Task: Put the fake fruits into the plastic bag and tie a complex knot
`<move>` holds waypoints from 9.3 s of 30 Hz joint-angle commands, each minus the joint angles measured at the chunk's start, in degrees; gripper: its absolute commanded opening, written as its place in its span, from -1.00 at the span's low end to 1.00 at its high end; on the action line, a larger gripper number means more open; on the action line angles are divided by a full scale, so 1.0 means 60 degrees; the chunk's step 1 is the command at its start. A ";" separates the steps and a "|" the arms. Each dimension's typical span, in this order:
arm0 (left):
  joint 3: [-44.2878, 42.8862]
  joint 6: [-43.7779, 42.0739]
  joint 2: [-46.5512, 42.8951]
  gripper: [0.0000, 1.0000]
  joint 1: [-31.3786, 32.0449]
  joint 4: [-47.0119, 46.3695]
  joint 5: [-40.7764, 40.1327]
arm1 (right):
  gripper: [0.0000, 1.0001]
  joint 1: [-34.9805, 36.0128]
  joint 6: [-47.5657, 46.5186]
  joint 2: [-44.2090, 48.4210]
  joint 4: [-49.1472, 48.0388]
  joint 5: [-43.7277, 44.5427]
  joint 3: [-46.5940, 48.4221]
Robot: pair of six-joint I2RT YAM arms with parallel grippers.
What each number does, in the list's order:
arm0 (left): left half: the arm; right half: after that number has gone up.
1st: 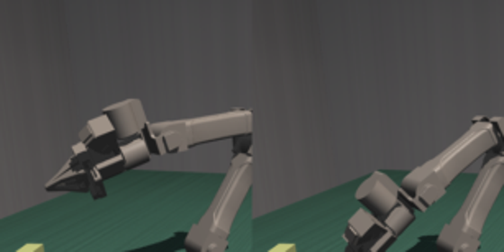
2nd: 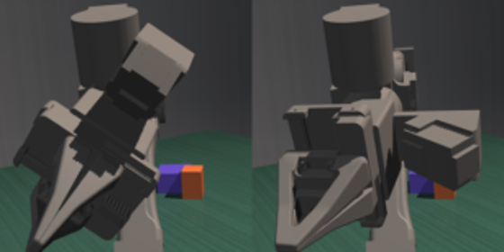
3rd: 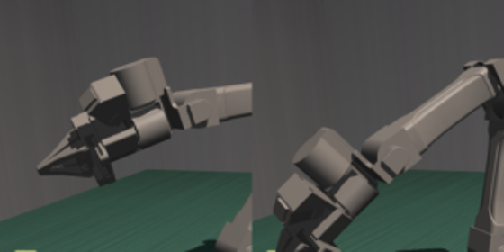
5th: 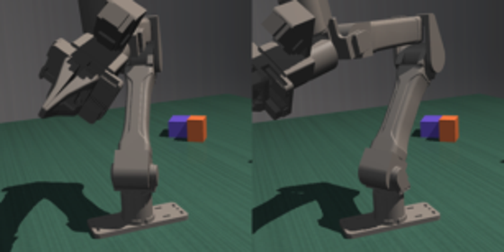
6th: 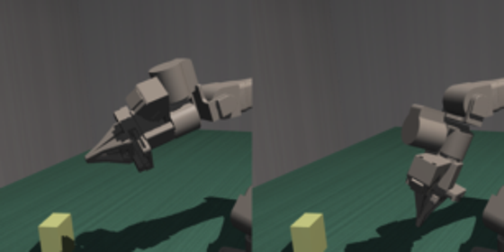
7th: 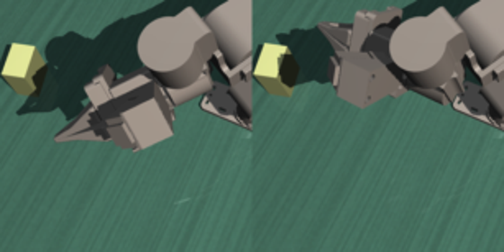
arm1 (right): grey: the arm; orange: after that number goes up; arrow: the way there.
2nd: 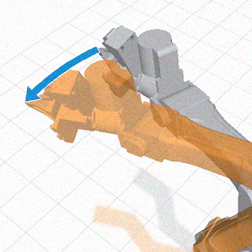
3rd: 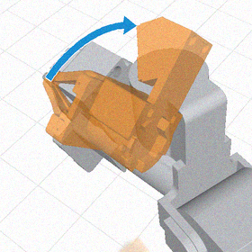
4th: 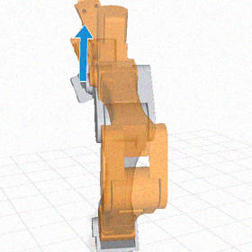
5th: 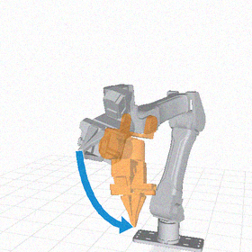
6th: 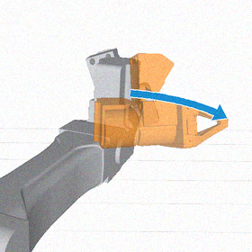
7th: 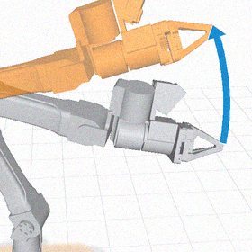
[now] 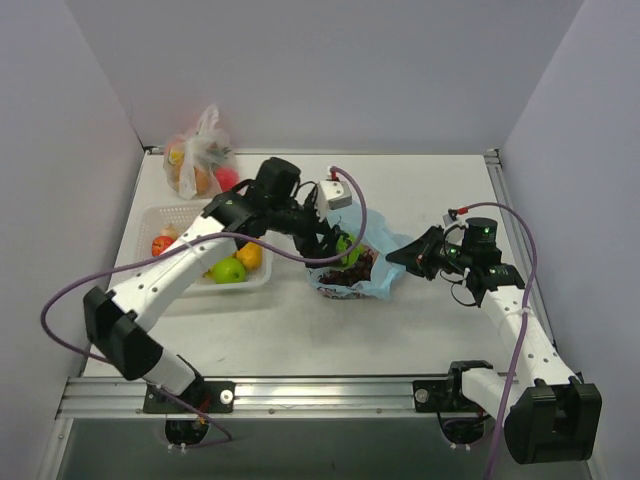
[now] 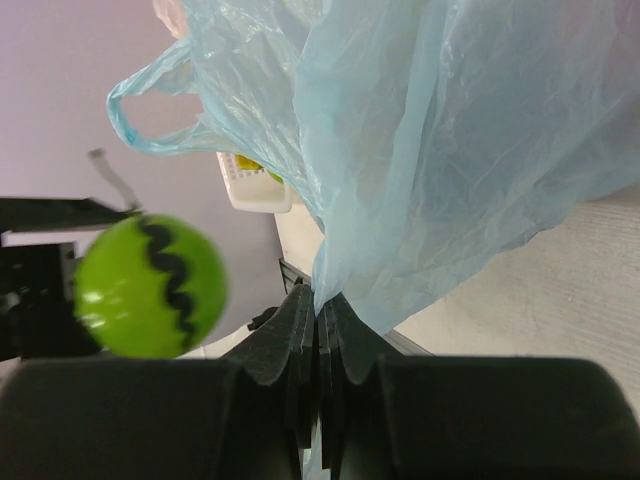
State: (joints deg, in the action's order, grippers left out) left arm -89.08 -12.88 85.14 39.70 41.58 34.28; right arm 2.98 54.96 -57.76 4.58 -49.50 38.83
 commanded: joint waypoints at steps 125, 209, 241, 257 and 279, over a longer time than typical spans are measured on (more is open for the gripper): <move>-0.2729 -1.1566 -0.0553 -1.00 -0.6223 0.7717 0.1578 | -1.00 -0.0058 -0.0898 -0.0686 0.0130 0.0119 0.0545; 0.1955 0.0525 0.1965 -1.00 0.0282 -0.8982 0.0164 | -1.00 0.0089 -0.3127 -0.0759 0.1420 -0.1433 0.1541; 0.1719 -0.0634 -0.2150 0.86 -0.5999 0.1738 0.0520 | -1.00 -0.0453 -0.3388 -0.1463 0.1565 -0.0408 0.1190; 0.4006 -0.1310 -0.0686 0.82 -0.7042 0.1112 -0.1085 | -1.00 -0.0453 -0.3901 -0.1419 0.1932 -0.0218 0.1102; 0.4446 -0.1031 0.1440 0.44 -0.6441 -0.0573 -0.1349 | -1.00 -0.0439 -0.4106 -0.1917 0.2181 -0.0467 0.1366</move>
State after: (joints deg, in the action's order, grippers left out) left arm -63.16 -19.11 93.30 1.04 41.56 26.39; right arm 0.40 31.33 -68.93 16.47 -50.89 45.52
